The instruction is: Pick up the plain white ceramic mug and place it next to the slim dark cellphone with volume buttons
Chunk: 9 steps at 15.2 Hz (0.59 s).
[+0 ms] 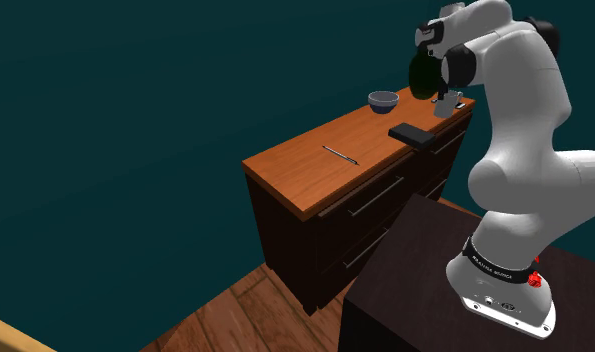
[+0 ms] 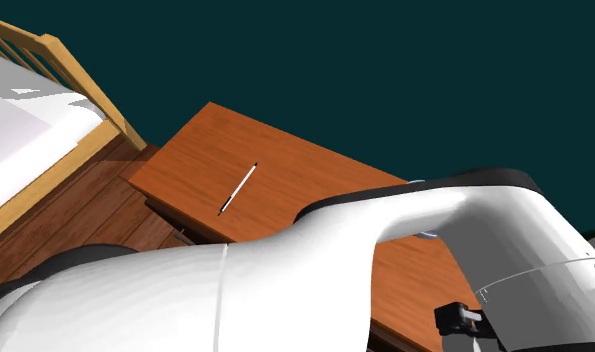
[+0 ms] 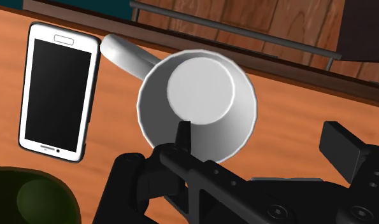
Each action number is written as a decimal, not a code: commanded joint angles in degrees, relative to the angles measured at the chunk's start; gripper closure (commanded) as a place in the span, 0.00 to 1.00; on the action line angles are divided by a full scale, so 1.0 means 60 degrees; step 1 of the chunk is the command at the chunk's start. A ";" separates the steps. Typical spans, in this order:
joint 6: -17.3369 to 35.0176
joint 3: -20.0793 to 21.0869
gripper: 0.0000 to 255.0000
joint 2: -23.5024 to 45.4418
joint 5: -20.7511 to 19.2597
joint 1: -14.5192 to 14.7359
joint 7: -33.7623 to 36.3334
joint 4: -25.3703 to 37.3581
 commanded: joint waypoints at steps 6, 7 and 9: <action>-0.1034 0.0028 0.00 0.0233 0.0021 -0.0193 0.0035 0.1295; -0.1035 0.0028 0.00 0.0234 0.0021 -0.0193 0.0035 0.1296; -0.1035 0.0028 0.00 0.0234 0.0021 -0.0194 0.0035 0.1297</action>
